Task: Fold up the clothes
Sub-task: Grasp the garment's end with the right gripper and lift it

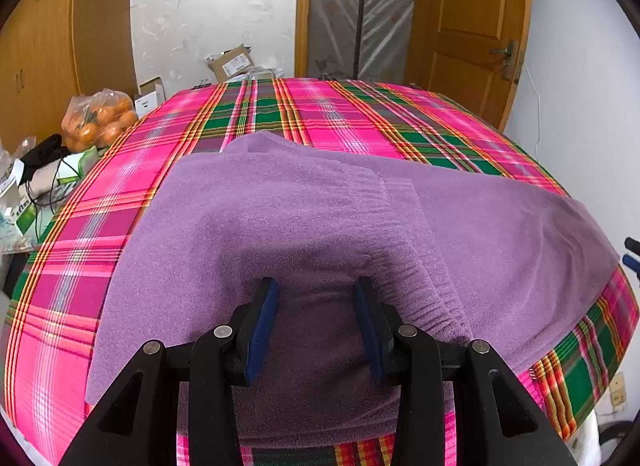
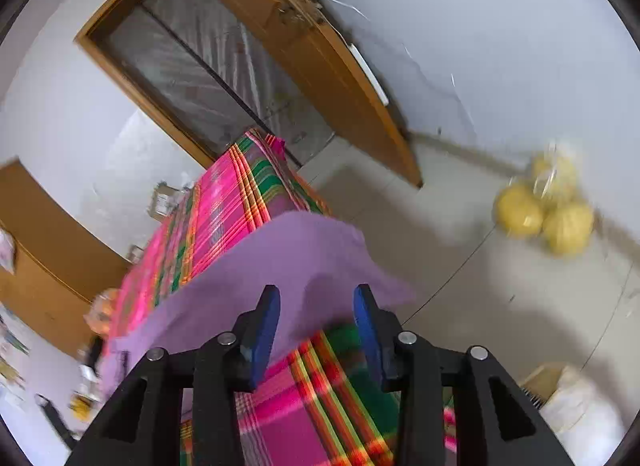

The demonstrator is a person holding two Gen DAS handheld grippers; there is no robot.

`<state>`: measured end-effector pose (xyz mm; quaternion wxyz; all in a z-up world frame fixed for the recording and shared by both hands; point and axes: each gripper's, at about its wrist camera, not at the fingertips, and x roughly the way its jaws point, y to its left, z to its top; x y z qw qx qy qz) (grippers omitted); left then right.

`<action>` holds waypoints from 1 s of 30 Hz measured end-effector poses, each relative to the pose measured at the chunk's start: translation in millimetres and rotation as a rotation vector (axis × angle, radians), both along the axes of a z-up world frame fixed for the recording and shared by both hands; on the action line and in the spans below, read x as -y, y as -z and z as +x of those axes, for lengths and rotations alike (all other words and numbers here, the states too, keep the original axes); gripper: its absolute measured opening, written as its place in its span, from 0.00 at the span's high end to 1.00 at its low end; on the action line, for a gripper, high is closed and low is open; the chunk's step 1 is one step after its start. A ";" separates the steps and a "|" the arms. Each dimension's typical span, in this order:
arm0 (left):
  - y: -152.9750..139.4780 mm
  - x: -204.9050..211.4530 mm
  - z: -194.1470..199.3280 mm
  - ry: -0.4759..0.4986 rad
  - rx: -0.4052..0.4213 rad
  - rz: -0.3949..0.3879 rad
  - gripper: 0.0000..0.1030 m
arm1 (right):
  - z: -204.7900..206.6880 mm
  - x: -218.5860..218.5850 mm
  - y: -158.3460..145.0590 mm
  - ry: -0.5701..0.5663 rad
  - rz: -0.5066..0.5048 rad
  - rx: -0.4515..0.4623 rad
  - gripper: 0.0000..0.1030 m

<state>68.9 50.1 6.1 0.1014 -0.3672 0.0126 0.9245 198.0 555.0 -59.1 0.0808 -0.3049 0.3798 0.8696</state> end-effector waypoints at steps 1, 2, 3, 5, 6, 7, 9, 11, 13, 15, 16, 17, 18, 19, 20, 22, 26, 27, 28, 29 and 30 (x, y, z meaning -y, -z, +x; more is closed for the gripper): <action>0.0 -0.2 0.1 -0.001 0.000 -0.003 0.60 | 1.8 -3.0 4.5 -0.003 -0.041 -0.001 0.61; -0.1 -0.5 0.1 -0.002 0.000 -0.005 0.60 | 3.0 -5.8 9.7 -0.006 -0.082 0.002 0.60; -0.3 -0.6 0.1 -0.005 0.000 -0.008 0.60 | 3.9 -8.5 15.1 -0.011 -0.126 0.006 0.60; -0.5 -1.0 -0.2 -0.011 0.002 -0.012 0.60 | 3.5 -12.9 26.0 -0.025 -0.219 0.011 0.55; -0.5 -1.3 -0.6 -0.012 0.002 -0.015 0.60 | 3.1 -15.9 28.8 -0.025 -0.252 0.006 0.55; -0.5 -1.4 -1.1 -0.012 0.003 -0.016 0.60 | 2.0 -18.3 31.8 -0.026 -0.282 0.004 0.54; -0.3 -1.9 -1.7 -0.014 0.004 -0.016 0.60 | -0.8 -23.4 38.3 -0.027 -0.343 0.000 0.53; -0.1 -2.4 -2.5 -0.014 0.005 -0.015 0.59 | -10.2 -29.5 48.8 -0.033 -0.408 0.014 0.52; 0.2 -3.1 -3.2 -0.015 0.006 -0.012 0.59 | -27.4 -32.3 60.6 -0.053 -0.461 0.037 0.52; 0.4 -3.2 -3.3 -0.015 0.005 -0.010 0.59 | -36.7 -34.0 65.0 -0.051 -0.500 0.021 0.48; 0.5 -2.9 -3.4 -0.015 0.006 -0.008 0.59 | -41.3 -34.8 67.3 -0.050 -0.520 0.012 0.48; 0.5 -2.8 -3.5 -0.016 0.006 -0.007 0.59 | -46.0 -35.6 69.5 -0.049 -0.539 0.004 0.48; 0.5 -3.2 -3.3 -0.016 0.005 -0.007 0.59 | -50.6 -36.5 71.7 -0.048 -0.559 -0.005 0.48; 0.5 -3.3 -3.0 -0.017 0.004 -0.008 0.59 | -54.2 -37.4 73.2 -0.043 -0.574 -0.016 0.48; 0.5 -3.4 -3.0 -0.017 0.004 -0.008 0.59 | -53.5 -38.6 71.6 -0.026 -0.573 -0.038 0.50; 0.6 -3.5 -3.0 -0.018 0.004 -0.006 0.59 | -50.4 -41.2 67.8 0.009 -0.569 -0.092 0.53; 0.5 -4.0 -3.6 -0.019 0.005 -0.006 0.59 | -39.4 -44.5 63.2 0.051 -0.562 -0.171 0.69; 0.4 -4.1 -3.8 -0.020 0.005 -0.006 0.59 | -38.3 -44.2 61.6 0.051 -0.553 -0.179 0.72; 0.5 -4.2 -3.7 -0.020 0.005 -0.006 0.59 | -38.0 -43.5 59.3 0.050 -0.539 -0.180 0.78; 0.5 -4.0 -3.7 -0.020 0.005 -0.006 0.59 | -37.7 -42.8 56.9 0.048 -0.525 -0.181 0.83; 0.6 -3.7 -3.5 -0.019 0.005 -0.004 0.59 | -37.5 -42.0 54.6 0.047 -0.511 -0.182 0.85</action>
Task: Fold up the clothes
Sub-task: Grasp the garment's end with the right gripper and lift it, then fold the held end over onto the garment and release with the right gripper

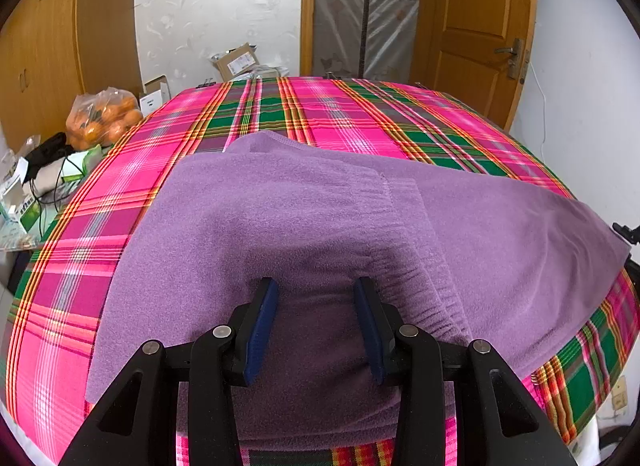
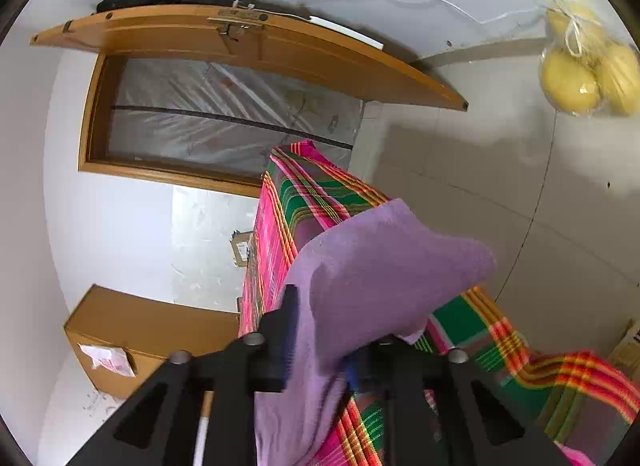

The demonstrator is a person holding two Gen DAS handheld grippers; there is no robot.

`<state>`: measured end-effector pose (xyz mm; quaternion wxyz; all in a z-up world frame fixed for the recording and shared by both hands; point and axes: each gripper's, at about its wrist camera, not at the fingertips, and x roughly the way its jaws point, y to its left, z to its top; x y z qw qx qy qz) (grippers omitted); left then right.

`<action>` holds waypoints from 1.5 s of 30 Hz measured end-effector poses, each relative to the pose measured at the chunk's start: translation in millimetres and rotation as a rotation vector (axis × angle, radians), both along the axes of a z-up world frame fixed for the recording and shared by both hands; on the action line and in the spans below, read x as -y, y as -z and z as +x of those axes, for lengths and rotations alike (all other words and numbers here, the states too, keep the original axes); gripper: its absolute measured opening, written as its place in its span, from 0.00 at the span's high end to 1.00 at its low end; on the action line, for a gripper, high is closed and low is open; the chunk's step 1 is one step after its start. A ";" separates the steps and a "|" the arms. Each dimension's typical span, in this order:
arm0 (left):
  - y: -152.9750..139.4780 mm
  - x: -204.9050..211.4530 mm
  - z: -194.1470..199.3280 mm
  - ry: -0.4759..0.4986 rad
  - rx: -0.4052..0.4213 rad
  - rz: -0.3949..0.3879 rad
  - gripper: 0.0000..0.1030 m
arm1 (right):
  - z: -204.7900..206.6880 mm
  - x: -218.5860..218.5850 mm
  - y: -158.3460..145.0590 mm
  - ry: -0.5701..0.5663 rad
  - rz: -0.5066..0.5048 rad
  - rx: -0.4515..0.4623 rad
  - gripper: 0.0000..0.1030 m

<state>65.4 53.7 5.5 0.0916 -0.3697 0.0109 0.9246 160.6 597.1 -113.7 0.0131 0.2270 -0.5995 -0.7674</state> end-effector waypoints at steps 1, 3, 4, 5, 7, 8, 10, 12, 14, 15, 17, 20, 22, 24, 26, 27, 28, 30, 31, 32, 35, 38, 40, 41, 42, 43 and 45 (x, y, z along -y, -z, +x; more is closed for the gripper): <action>0.1 0.5 0.2 0.000 0.000 0.002 0.59 | 0.3 0.7 -2.4 0.000 0.014 -0.001 0.87; 0.1 1.6 0.5 0.000 -0.001 0.007 0.59 | 1.5 3.7 -10.9 0.003 0.058 -0.002 0.89; 0.0 2.1 0.3 0.001 -0.001 0.010 0.59 | 3.0 5.4 -16.7 0.004 0.084 -0.003 0.89; 0.1 2.5 0.2 0.001 -0.001 0.012 0.59 | 4.1 8.0 -23.9 0.003 0.115 -0.004 0.90; 0.1 3.2 0.4 0.001 -0.001 0.016 0.59 | 5.3 17.0 -42.4 -0.002 0.186 -0.016 0.90; 0.1 3.5 0.6 0.002 -0.001 0.017 0.59 | 5.4 22.0 -52.4 -0.008 0.220 -0.024 0.90; 0.1 3.9 1.0 0.002 -0.001 0.021 0.59 | 5.7 32.4 -72.6 -0.021 0.289 -0.039 0.90; 0.1 4.3 1.3 0.003 -0.001 0.025 0.59 | 4.1 46.6 -92.3 -0.044 0.361 -0.055 0.90; 0.1 4.5 1.0 0.003 -0.001 0.030 0.59 | 1.3 60.9 -108.1 -0.068 0.425 -0.067 0.90; 0.1 4.8 1.0 0.004 -0.001 0.032 0.59 | -0.7 69.1 -115.3 -0.083 0.456 -0.072 0.90; 0.2 5.1 1.1 0.005 -0.001 0.036 0.59 | -8.4 89.7 -127.5 -0.125 0.518 -0.084 0.90; 0.2 5.1 1.2 0.005 -0.002 0.039 0.59 | -22.0 121.5 -137.2 -0.198 0.586 -0.099 0.90; 0.3 5.7 1.6 0.005 -0.002 0.042 0.59 | -30.8 143.2 -139.7 -0.250 0.627 -0.103 0.90; 0.4 6.4 1.7 0.006 -0.002 0.046 0.59 | -37.5 162.5 -140.7 -0.294 0.660 -0.104 0.90; 0.2 6.5 1.9 0.007 -0.002 0.050 0.59 | -45.6 186.0 -139.6 -0.347 0.700 -0.105 0.90; 0.2 6.8 1.8 0.007 -0.002 0.052 0.59 | -48.6 196.0 -137.7 -0.373 0.712 -0.106 0.90; 0.3 7.2 1.6 0.007 -0.002 0.054 0.59 | -53.2 208.4 -135.5 -0.408 0.727 -0.105 0.90; 0.3 8.0 1.3 0.008 -0.001 0.057 0.59 | -56.8 228.0 -129.2 -0.467 0.759 -0.100 0.90; 0.2 8.3 1.2 0.008 -0.001 0.059 0.59 | -60.2 240.3 -123.7 -0.509 0.786 -0.091 0.89; 0.2 8.5 1.1 0.008 -0.001 0.061 0.59 | -62.4 249.1 -118.2 -0.545 0.809 -0.083 0.88; 0.4 9.2 1.1 0.009 -0.001 0.069 0.59 | -65.2 269.8 -101.0 -0.629 0.862 -0.043 0.85; 0.4 10.2 0.9 0.010 -0.001 0.079 0.59 | -66.8 288.5 -83.7 -0.704 0.909 0.004 0.71; 0.3 10.4 0.6 0.011 -0.001 0.082 0.59 | -63.0 291.5 -82.2 -0.711 0.921 0.003 0.66; 0.2 10.3 0.5 0.011 0.000 0.081 0.59 | -59.5 290.0 -84.7 -0.701 0.920 -0.009 0.65; 0.2 10.2 0.6 0.011 0.000 0.081 0.59 | -56.4 288.3 -87.4 -0.688 0.920 -0.019 0.65; 0.2 10.2 0.7 0.011 0.000 0.081 0.59 | -54.5 286.0 -90.8 -0.663 0.922 -0.022 0.65; 0.4 10.7 0.9 0.011 0.000 0.086 0.59 | -52.8 282.2 -96.7 -0.616 0.925 -0.026 0.65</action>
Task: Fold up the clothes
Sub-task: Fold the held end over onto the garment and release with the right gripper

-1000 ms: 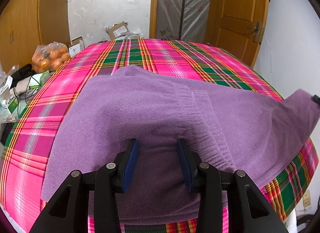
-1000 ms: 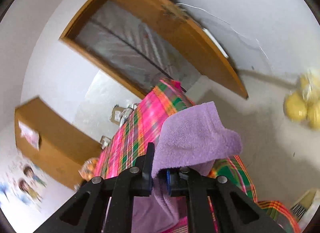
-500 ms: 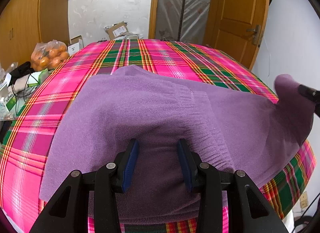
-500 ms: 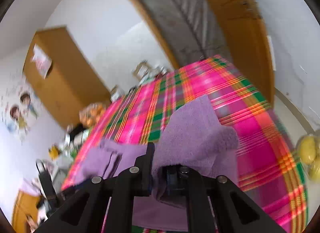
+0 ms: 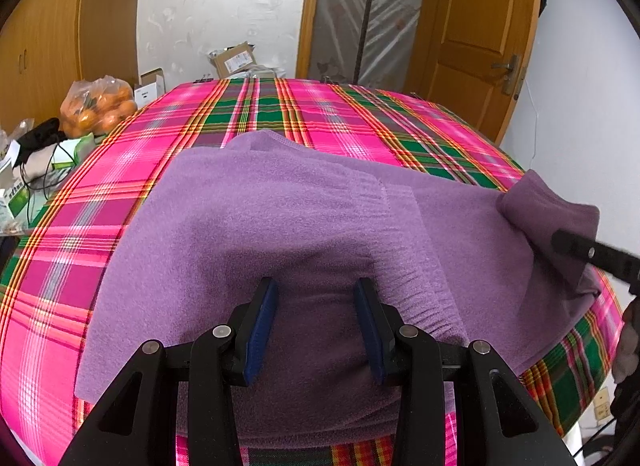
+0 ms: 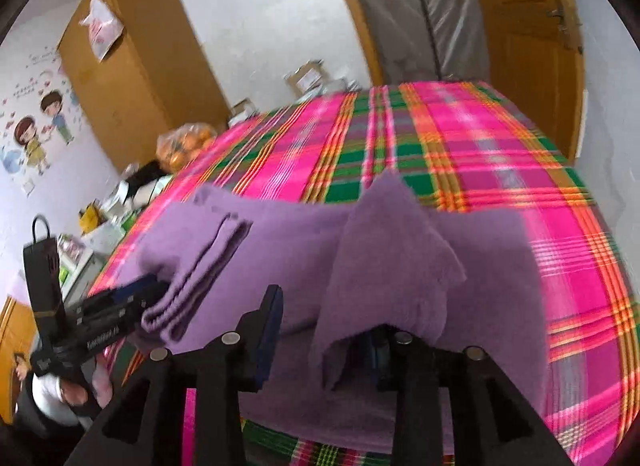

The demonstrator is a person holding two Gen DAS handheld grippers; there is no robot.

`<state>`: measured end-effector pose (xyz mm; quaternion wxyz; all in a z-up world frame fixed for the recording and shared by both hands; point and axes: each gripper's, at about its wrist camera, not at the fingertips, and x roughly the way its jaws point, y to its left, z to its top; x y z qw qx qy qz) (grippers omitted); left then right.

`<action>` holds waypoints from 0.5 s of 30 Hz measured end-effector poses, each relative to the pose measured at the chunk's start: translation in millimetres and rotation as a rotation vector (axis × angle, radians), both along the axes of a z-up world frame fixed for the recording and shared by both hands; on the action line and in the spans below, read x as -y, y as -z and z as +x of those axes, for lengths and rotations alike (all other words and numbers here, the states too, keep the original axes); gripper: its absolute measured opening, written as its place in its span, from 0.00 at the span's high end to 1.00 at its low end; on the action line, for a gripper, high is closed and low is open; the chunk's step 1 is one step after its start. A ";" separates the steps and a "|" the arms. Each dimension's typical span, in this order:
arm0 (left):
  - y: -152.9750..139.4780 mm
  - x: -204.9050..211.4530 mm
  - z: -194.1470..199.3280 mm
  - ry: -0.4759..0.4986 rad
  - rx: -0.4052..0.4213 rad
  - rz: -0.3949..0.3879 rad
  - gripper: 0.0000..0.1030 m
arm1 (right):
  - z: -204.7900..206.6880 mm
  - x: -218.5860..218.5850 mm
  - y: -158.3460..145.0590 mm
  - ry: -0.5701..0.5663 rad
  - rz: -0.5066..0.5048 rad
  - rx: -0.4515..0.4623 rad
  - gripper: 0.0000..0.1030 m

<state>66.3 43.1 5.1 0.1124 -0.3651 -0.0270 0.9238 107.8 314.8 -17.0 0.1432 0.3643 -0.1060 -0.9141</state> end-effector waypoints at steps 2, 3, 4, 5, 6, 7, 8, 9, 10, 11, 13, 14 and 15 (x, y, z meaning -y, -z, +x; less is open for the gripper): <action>0.1 0.8 0.1 0.000 0.000 0.005 0.59 | -0.4 -1.9 -4.6 0.037 0.005 -0.029 0.66; 0.0 1.2 0.2 0.001 0.000 0.007 0.59 | -3.7 -0.7 -6.7 0.037 0.018 -0.034 0.66; 0.1 1.5 0.3 0.001 0.000 0.008 0.59 | -5.0 5.0 -7.1 0.022 0.047 -0.039 0.66; 0.2 2.0 0.4 0.002 0.000 0.010 0.59 | -6.8 11.5 -7.5 0.006 0.076 -0.044 0.68; 0.3 2.4 0.4 0.002 0.000 0.012 0.59 | -10.1 20.9 -7.7 -0.023 0.107 -0.046 0.68; 0.3 2.8 0.5 0.003 0.000 0.015 0.59 | -11.4 31.1 -6.4 -0.066 0.139 -0.042 0.68; 0.4 3.1 0.6 0.003 0.000 0.018 0.59 | -12.6 40.2 -4.9 -0.104 0.167 -0.038 0.68; 0.2 3.2 0.5 0.004 0.000 0.021 0.59 | -13.2 45.6 -2.8 -0.127 0.179 -0.035 0.68; 0.2 3.4 0.5 0.005 0.000 0.024 0.59 | -13.0 50.2 -1.2 -0.159 0.173 -0.032 0.67; 0.1 3.7 0.6 0.006 0.000 0.026 0.59 | -12.7 54.3 0.1 -0.187 0.167 -0.029 0.67; -0.1 4.0 1.1 0.007 0.001 0.030 0.59 | -10.3 58.3 0.6 -0.225 0.158 -0.035 0.67; -0.2 4.1 1.4 0.008 0.001 0.031 0.59 | -8.7 59.7 0.0 -0.241 0.159 -0.040 0.67; -0.4 4.2 1.6 0.008 0.002 0.033 0.59 | -7.0 60.7 -0.8 -0.256 0.158 -0.045 0.67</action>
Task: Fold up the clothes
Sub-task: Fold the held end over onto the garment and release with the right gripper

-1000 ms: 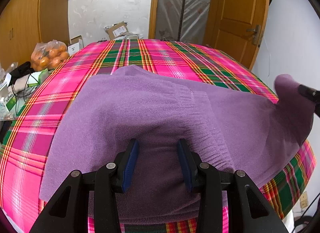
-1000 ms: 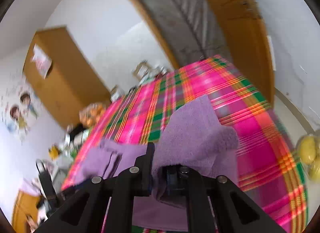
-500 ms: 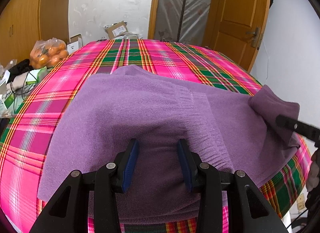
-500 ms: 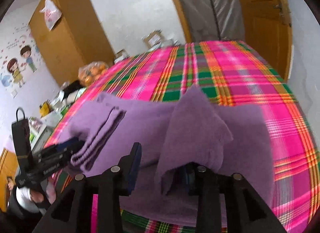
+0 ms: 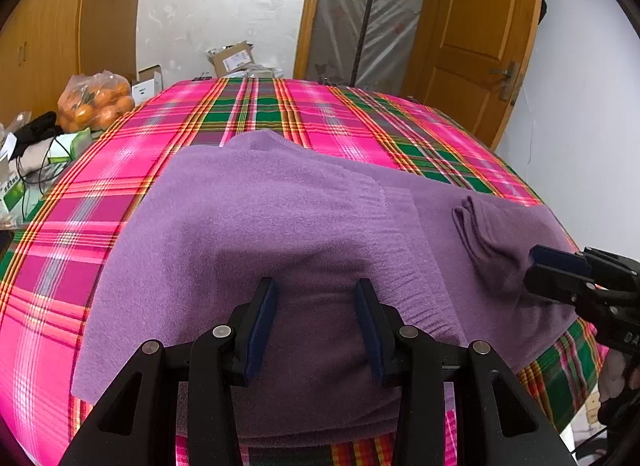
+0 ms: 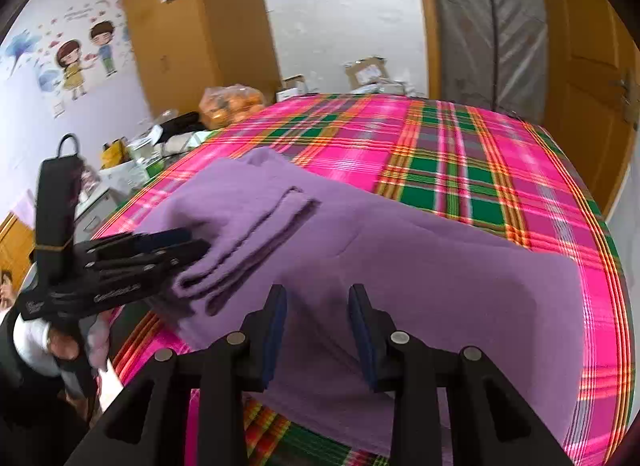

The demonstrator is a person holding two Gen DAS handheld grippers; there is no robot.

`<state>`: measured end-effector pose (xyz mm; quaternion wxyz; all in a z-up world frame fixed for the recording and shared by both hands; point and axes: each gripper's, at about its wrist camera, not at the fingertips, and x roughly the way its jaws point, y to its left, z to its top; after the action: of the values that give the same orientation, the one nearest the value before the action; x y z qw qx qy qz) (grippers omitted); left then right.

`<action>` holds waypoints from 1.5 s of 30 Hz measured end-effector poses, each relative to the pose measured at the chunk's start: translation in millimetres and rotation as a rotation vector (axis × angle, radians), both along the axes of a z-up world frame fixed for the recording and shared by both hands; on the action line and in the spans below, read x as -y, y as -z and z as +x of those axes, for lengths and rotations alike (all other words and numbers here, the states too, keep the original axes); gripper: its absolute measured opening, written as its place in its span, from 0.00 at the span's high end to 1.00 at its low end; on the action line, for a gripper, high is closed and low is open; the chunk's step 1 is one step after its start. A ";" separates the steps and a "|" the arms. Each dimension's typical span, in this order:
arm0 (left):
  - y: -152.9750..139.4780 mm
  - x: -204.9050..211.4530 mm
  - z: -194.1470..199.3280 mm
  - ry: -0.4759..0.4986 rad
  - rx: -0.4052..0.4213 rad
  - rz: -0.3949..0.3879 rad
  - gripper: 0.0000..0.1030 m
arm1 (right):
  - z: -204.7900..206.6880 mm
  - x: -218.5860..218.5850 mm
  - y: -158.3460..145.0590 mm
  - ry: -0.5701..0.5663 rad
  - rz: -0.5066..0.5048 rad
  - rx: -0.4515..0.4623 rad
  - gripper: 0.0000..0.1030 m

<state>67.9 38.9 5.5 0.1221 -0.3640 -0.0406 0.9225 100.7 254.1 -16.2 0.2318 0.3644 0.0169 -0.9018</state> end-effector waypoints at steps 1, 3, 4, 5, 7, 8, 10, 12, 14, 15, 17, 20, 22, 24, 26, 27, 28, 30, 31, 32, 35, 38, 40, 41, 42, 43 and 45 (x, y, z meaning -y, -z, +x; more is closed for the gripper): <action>-0.5 0.4 0.6 0.000 0.001 0.002 0.59 | 1.8 -1.1 -1.3 -0.008 -0.010 -0.002 0.67; -2.8 2.4 2.6 -0.003 0.006 0.016 0.59 | 4.9 -7.5 -3.2 -0.003 -0.038 -0.008 0.67; -4.9 3.1 3.5 -0.002 0.009 0.030 0.59 | 7.3 -13.4 -5.0 0.009 -0.055 -0.014 0.67; -7.1 3.5 4.3 0.000 0.011 0.045 0.59 | 7.9 -18.6 -6.0 0.025 -0.066 -0.015 0.67; -16.1 0.9 7.7 0.028 0.001 0.085 0.59 | 7.3 -32.1 -6.7 0.071 -0.085 -0.016 0.67; -21.1 -3.6 9.3 0.049 -0.010 0.097 0.59 | 6.3 -38.0 -6.0 0.091 -0.090 -0.013 0.67; -29.1 -14.8 10.3 0.098 -0.026 0.113 0.59 | 6.0 -53.8 -2.7 0.142 -0.106 0.001 0.67; -33.6 -31.6 7.3 0.153 -0.023 0.122 0.59 | 6.4 -65.3 -0.3 0.176 -0.120 0.011 0.67; -32.4 -48.8 0.9 0.197 0.003 0.131 0.59 | 7.0 -76.4 1.2 0.208 -0.136 0.017 0.67; -29.9 -57.2 -2.9 0.214 0.021 0.137 0.59 | 8.3 -81.0 1.0 0.220 -0.139 0.015 0.67; -25.0 -73.9 -10.6 0.249 0.056 0.148 0.59 | 9.4 -85.2 0.3 0.232 -0.139 0.011 0.67; -16.1 -92.8 -23.1 0.273 0.115 0.165 0.59 | 12.0 -92.8 0.3 0.250 -0.139 0.006 0.67; -11.8 -98.1 -26.6 0.265 0.140 0.168 0.59 | 13.0 -97.6 1.5 0.260 -0.140 0.007 0.67; -9.8 -102.5 -28.0 0.262 0.153 0.171 0.59 | 13.6 -102.9 3.0 0.270 -0.143 0.010 0.67; -8.9 -106.5 -28.1 0.263 0.160 0.161 0.59 | 13.2 -107.6 4.7 0.279 -0.146 0.014 0.67; -7.0 -108.5 -27.6 0.259 0.163 0.143 0.59 | 12.7 -109.7 5.6 0.283 -0.147 0.015 0.67; -5.2 -110.5 -27.1 0.254 0.165 0.125 0.59 | 12.2 -111.5 6.4 0.287 -0.149 0.017 0.67; -4.7 -115.7 -24.4 0.250 0.151 0.094 0.61 | 12.2 -113.8 7.1 0.289 -0.156 0.015 0.67; -4.9 -117.7 -23.3 0.250 0.148 0.083 0.68 | 12.7 -114.9 7.4 0.290 -0.159 0.014 0.67; -5.1 -119.7 -22.4 0.253 0.146 0.076 0.80 | 13.0 -115.9 7.4 0.290 -0.160 0.013 0.67; -6.8 -119.3 -19.2 0.259 0.135 0.075 0.87 | 13.0 -118.4 8.3 0.298 -0.164 0.014 0.67; -15.9 -109.2 -14.0 0.243 0.096 0.105 0.88 | 16.2 -122.0 5.9 0.313 -0.169 0.005 0.67; -23.4 -101.1 -9.7 0.224 0.059 0.112 0.88 | 18.1 -125.9 3.8 0.325 -0.173 -0.005 0.67; -23.7 -97.5 -8.4 0.217 0.057 0.112 0.88 | 18.6 -128.1 3.3 0.331 -0.175 -0.007 0.67; -22.5 -94.1 -7.4 0.210 0.062 0.111 0.88 | 19.2 -130.3 2.9 0.337 -0.177 -0.009 0.67; -19.4 -91.1 -6.9 0.204 0.072 0.108 0.88 | 19.5 -132.2 3.3 0.344 -0.178 -0.008 0.67; -9.9 -87.8 -6.5 0.197 0.100 0.103 0.88 | 18.4 -134.8 5.6 0.355 -0.180 0.001 0.67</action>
<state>61.4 126.7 15.4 0.2286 -0.4052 -0.0579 0.8833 119.1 388.9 -21.8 0.1006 0.3400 -0.1284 -0.9262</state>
